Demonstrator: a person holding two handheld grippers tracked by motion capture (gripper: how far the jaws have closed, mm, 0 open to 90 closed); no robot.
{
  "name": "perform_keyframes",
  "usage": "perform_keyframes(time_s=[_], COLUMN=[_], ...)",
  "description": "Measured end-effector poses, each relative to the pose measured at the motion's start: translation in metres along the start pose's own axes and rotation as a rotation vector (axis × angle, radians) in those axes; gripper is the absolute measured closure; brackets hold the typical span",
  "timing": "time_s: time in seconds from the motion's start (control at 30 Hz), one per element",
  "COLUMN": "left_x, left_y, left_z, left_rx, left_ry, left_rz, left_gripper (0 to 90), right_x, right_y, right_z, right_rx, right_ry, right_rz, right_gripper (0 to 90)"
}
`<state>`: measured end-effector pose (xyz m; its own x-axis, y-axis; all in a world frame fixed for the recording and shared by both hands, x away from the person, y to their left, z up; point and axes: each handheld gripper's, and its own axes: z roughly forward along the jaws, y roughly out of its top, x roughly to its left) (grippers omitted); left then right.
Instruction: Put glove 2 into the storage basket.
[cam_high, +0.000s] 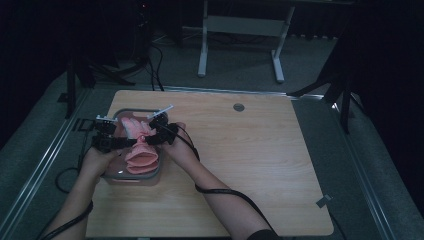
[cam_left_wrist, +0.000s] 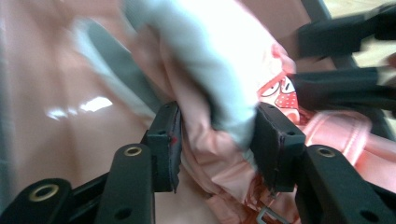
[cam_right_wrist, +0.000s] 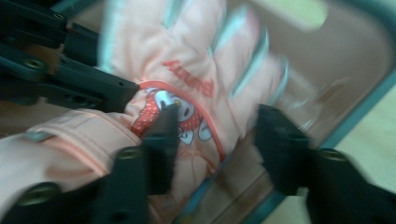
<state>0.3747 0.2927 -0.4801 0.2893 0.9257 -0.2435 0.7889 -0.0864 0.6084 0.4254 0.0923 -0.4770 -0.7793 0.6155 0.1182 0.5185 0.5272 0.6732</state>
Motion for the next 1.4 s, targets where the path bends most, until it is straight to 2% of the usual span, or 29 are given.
perform_keyframes(time_s=[0.03, 0.07, 0.1, 0.13, 0.2, 0.23, 0.27, 0.33, 0.37, 0.4, 0.5, 0.73, 0.87, 1.07, 1.1, 1.13, 1.27, 1.4], left_x=[-0.001, -0.001, -0.001, -0.001, -0.001, -0.003, -0.004, -0.008, -0.011, -0.015, -0.023, -0.054, -0.077, -0.114, -0.126, -0.126, -0.149, -0.172], left_y=[0.001, 0.003, 0.004, 0.006, 0.007, 0.007, 0.007, 0.007, 0.007, 0.007, 0.006, -0.002, -0.004, -0.009, -0.009, -0.009, -0.011, -0.015], left_z=[-0.001, -0.004, -0.008, -0.012, -0.018, -0.02, -0.022, -0.028, -0.031, -0.034, -0.043, -0.057, -0.06, -0.06, -0.059, -0.059, -0.056, -0.049], left_rx=[-0.005, -0.011, -0.033, -0.059, -0.088, -0.109, -0.119, -0.157, -0.178, -0.196, -0.223, -0.293, -0.295, -0.316, -0.316, -0.316, -0.331, -0.322], left_ry=[0.015, 0.027, 0.048, 0.067, 0.065, 0.058, 0.052, 0.023, 0.012, 0.019, 0.014, -0.038, -0.097, -0.165, -0.183, -0.183, -0.221, -0.265], left_rz=[0.017, 0.031, 0.04, 0.045, 0.053, 0.059, 0.069, 0.073, 0.076, 0.085, 0.109, 0.187, 0.24, 0.311, 0.339, 0.339, 0.379, 0.426], left_gripper=[44.1, 44.1, 38.3, 26.6, 23.0, 14.7, 10.3, 7.4, 6.6, 6.5, 6.5, 6.5, 6.5, 6.5, 6.5, 6.5, 6.5, 6.5], right_x=[-0.003, -0.003, -0.005, -0.011, -0.013, -0.014, -0.016, -0.017, -0.017, -0.018, -0.021, -0.027, -0.03, -0.04, -0.044, -0.044, -0.051, -0.056], right_y=[0.001, 0.001, 0.002, 0.002, 0.002, 0.002, 0.001, 0.0, -0.001, -0.002, -0.004, -0.011, -0.019, -0.032, -0.037, -0.037, -0.049, -0.056], right_z=[-0.007, -0.007, -0.01, -0.016, -0.018, -0.02, -0.021, -0.023, -0.025, -0.026, -0.031, -0.05, -0.06, -0.078, -0.084, -0.084, -0.098, -0.106], right_rx=[-0.036, -0.036, -0.027, -0.058, -0.066, -0.074, -0.084, -0.091, -0.092, -0.096, -0.105, -0.121, -0.121, -0.133, -0.141, -0.141, -0.139, -0.141], right_ry=[0.02, 0.02, 0.039, 0.077, 0.09, 0.104, 0.098, 0.106, 0.123, 0.127, 0.141, 0.183, 0.175, 0.175, 0.177, 0.177, 0.175, 0.174], right_rz=[-0.008, -0.008, 0.002, 0.018, 0.022, 0.027, 0.017, 0.002, 0.001, -0.004, -0.006, -0.019, -0.04, -0.038, -0.033, -0.033, -0.038, -0.042], right_gripper=[35.5, 35.5, 30.7, 26.2, 22.2, 19.5, 19.2, 16.5, 15.1, 15.1, 15.1, 14.9, 14.9, 15.0, 15.0, 15.0, 14.9, 15.0])
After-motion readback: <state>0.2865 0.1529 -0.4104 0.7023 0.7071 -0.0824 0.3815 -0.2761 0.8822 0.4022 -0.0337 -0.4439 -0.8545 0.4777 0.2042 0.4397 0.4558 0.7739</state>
